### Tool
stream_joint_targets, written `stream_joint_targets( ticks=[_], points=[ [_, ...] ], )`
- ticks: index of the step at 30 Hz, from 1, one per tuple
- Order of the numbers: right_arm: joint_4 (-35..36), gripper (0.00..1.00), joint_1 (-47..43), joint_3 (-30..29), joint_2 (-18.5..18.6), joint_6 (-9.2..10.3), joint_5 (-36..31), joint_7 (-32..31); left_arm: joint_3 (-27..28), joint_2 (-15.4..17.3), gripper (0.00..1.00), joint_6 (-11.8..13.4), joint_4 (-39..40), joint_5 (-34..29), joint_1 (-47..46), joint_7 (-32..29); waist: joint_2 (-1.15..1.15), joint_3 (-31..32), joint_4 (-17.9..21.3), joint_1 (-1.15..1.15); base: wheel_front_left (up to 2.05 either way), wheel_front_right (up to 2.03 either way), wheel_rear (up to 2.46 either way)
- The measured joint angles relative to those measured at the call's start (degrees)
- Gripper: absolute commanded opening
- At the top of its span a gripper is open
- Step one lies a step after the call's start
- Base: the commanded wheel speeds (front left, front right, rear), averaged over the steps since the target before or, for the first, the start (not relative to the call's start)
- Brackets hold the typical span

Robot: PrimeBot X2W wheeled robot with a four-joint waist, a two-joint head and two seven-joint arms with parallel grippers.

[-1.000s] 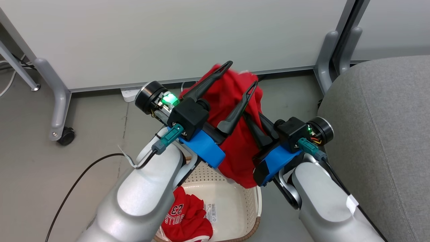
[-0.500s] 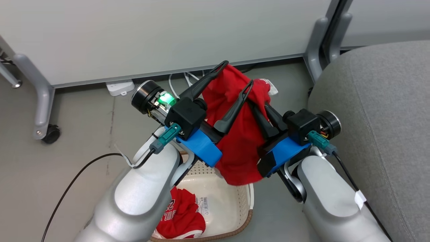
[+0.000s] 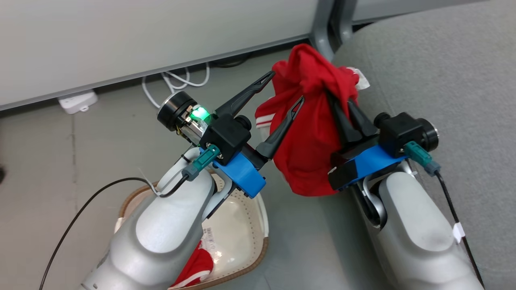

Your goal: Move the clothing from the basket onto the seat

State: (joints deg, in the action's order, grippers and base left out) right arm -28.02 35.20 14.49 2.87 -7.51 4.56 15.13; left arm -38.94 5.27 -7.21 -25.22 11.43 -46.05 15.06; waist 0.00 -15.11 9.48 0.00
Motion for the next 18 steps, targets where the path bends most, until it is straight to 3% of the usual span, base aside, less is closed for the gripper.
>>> stream_joint_targets(
  ticks=[18],
  points=[
    [6.7, 0.0, -4.0, -12.3, 0.0, 0.0, 0.9, 0.0, -6.0, 1.6, 1.0, -0.1, -0.5, 0.5, -2.1, -1.9, 0.0, -5.8, 14.1, 0.0, 0.0, 0.0, 0.0]
  ],
)
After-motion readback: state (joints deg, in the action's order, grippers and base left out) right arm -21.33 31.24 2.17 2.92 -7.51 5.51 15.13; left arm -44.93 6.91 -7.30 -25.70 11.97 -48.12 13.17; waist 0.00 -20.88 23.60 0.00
